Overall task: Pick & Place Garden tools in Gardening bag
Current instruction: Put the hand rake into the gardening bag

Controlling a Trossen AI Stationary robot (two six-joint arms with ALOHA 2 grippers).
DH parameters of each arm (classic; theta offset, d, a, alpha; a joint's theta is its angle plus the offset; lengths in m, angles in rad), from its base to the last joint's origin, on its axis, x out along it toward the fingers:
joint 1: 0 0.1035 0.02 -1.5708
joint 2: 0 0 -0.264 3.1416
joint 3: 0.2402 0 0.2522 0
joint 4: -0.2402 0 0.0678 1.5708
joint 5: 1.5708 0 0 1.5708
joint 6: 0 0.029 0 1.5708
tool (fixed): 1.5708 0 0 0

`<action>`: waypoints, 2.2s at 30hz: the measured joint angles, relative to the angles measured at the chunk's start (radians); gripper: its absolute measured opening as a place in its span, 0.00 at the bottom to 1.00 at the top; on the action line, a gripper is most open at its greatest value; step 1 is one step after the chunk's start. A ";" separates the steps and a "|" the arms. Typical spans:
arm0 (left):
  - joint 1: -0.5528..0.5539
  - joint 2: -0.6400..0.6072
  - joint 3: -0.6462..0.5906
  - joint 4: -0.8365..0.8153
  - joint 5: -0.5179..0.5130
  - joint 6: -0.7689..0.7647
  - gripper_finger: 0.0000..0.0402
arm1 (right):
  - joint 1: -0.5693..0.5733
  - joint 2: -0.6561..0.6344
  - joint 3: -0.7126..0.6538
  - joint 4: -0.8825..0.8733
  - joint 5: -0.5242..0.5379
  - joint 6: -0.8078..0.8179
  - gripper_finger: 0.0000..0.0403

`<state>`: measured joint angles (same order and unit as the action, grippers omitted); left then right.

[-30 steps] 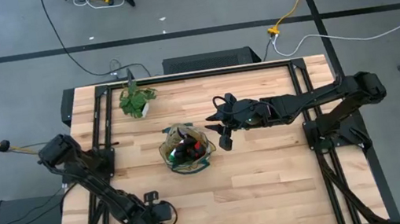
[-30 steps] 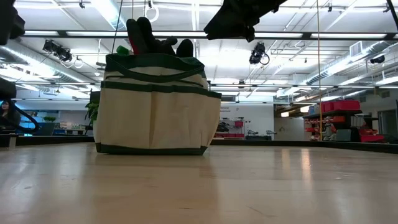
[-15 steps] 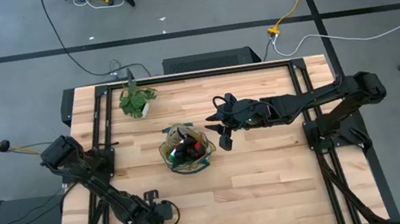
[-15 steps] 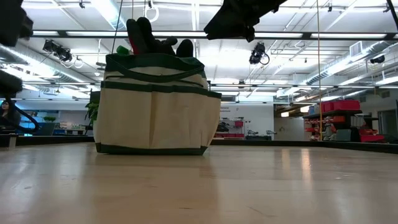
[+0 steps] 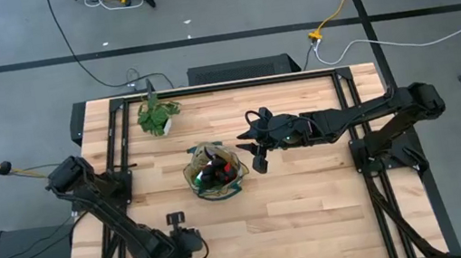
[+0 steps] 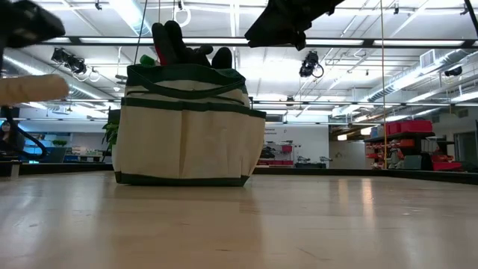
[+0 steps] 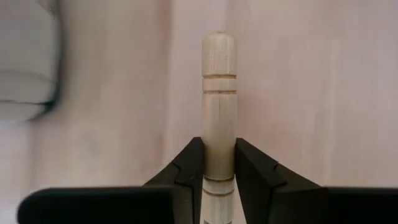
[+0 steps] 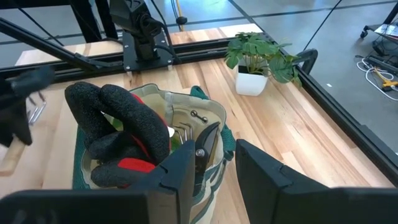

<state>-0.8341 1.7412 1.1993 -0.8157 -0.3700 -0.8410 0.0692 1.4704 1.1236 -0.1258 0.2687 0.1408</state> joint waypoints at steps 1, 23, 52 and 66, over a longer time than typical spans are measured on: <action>0.000 0.000 0.012 -0.035 -0.014 0.002 0.18 | 0.000 0.000 0.000 -0.001 0.000 0.000 0.29; 0.011 -0.002 0.236 -0.538 -0.181 0.022 0.18 | 0.003 0.000 0.000 0.000 0.000 0.005 0.29; 0.400 -0.146 0.345 -0.756 -0.280 0.230 0.18 | 0.003 0.000 0.000 0.007 0.000 0.002 0.29; 0.641 -0.138 0.345 -0.723 -0.063 0.466 0.18 | 0.003 0.000 0.000 0.007 0.000 0.001 0.29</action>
<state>-0.1934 1.6028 1.5440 -1.5384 -0.4335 -0.3750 0.0722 1.4704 1.1236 -0.1185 0.2692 0.1417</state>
